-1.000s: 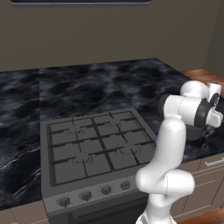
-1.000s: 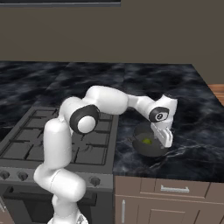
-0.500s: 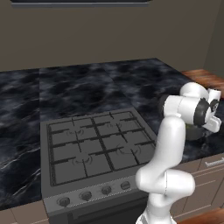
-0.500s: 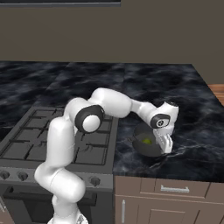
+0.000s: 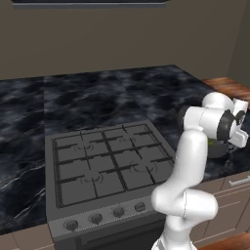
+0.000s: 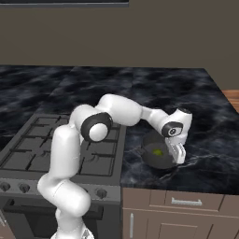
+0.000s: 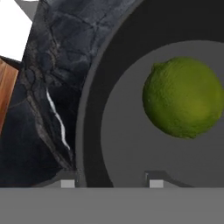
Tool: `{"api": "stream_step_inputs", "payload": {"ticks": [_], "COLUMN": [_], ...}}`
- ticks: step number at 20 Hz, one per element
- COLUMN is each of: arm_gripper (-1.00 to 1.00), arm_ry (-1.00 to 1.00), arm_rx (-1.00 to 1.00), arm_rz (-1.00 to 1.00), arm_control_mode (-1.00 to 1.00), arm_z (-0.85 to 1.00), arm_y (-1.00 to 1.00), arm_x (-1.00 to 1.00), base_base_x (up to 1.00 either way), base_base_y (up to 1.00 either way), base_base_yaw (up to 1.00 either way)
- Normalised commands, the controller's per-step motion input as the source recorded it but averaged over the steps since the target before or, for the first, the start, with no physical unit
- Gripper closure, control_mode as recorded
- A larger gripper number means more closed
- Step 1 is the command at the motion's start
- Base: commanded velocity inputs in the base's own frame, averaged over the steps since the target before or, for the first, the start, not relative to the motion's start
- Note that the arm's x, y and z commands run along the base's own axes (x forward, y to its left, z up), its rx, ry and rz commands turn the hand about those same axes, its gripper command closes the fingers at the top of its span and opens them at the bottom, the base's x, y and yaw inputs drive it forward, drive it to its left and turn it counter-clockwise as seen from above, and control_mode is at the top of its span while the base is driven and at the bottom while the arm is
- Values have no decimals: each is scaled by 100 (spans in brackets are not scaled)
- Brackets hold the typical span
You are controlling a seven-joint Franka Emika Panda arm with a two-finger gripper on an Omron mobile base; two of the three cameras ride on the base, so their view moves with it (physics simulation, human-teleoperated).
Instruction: Turn on the sink faucet. Then move the lime from the counter to the sink. Turn off the sink. Move the vegetable from the sink to the pot next to the stove. Finally move the pot to the front left burner.
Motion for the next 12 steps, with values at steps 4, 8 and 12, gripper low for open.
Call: {"api": "stream_step_inputs", "payload": {"ticks": [4, 8, 12], "arm_gripper": [100, 100, 100], "arm_ry": [-5, -19, -19], "arm_rx": [-1, -3, -3], "arm_rz": [0, 0, 0], "arm_control_mode": [-100, -100, -100], "arm_z": [1, 18, 40], "arm_y": [0, 11, 41], "arm_x": [-3, -12, -2], "base_base_x": [0, 0, 0], "base_base_y": [0, 0, 0], "base_base_yaw": [0, 0, 0]}}
